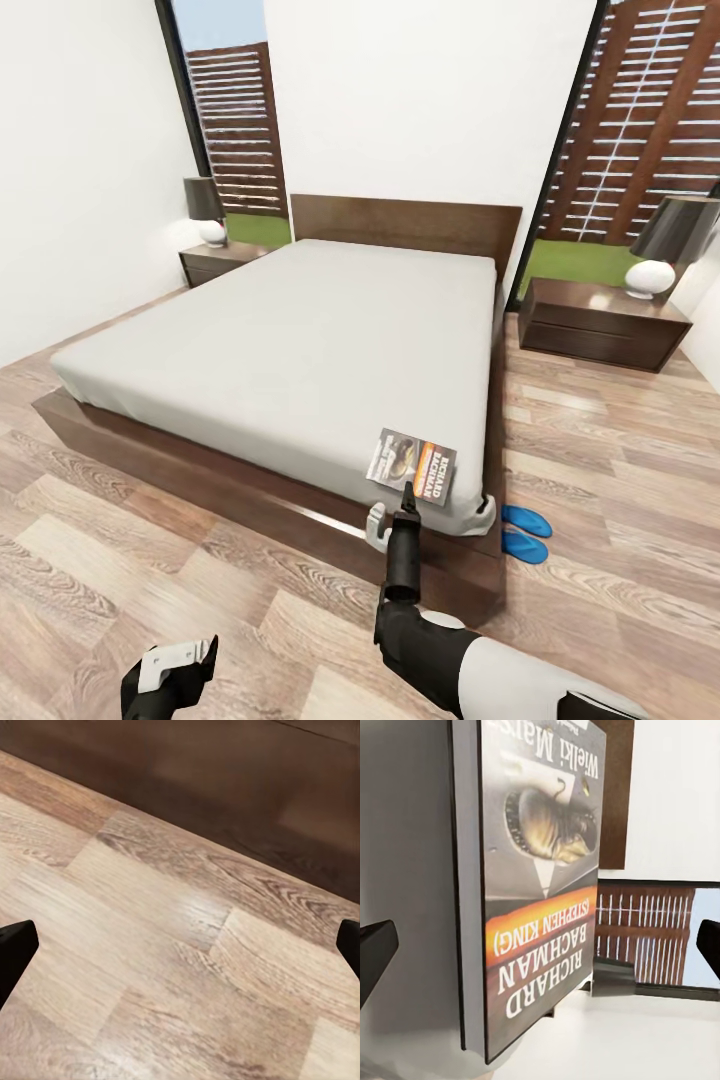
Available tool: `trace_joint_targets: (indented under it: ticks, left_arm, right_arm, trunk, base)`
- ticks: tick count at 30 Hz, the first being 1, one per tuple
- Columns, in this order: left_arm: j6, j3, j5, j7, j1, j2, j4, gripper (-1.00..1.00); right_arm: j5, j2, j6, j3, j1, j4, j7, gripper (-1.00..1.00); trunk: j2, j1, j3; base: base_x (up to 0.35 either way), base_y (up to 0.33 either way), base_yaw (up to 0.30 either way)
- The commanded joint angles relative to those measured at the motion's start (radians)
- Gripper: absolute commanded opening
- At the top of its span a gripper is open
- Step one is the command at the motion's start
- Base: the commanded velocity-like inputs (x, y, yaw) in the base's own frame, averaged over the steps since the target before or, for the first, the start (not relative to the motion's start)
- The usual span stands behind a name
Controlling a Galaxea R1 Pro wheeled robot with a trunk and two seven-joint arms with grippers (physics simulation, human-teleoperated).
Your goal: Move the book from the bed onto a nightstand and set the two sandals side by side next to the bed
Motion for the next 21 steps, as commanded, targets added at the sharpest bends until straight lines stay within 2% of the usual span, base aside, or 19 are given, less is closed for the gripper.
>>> trace_joint_targets:
  ticks: [1,5,12,21]
  left_arm:
    - [-0.006,-0.004,0.010,0.006,0.000,0.001,-0.001,1.00]
    - [-0.006,-0.004,0.010,0.006,0.000,0.001,-0.001,1.00]
    - [-0.005,-0.006,0.011,0.006,0.000,0.001,-0.001,1.00]
    - [-0.006,-0.008,0.010,0.006,0.000,0.001,-0.001,1.00]
  right_arm:
    - [0.001,0.000,0.006,0.004,-0.001,0.000,-0.002,1.00]
    - [0.001,0.000,0.006,0.004,-0.001,0.000,-0.002,1.00]
    - [0.001,0.000,0.006,0.004,-0.001,0.000,-0.002,1.00]
    - [0.000,0.000,0.006,0.004,-0.001,0.000,-0.002,1.00]
  trunk:
    - [0.000,0.000,-0.001]
    - [0.000,0.000,-0.001]
    - [0.000,0.000,-0.001]
    - [0.000,0.000,-0.001]
  base:
    - [0.005,-0.004,0.000]
    - [0.027,-0.002,0.000]
    - [0.174,0.000,0.000]
    - [0.030,0.000,0.000]
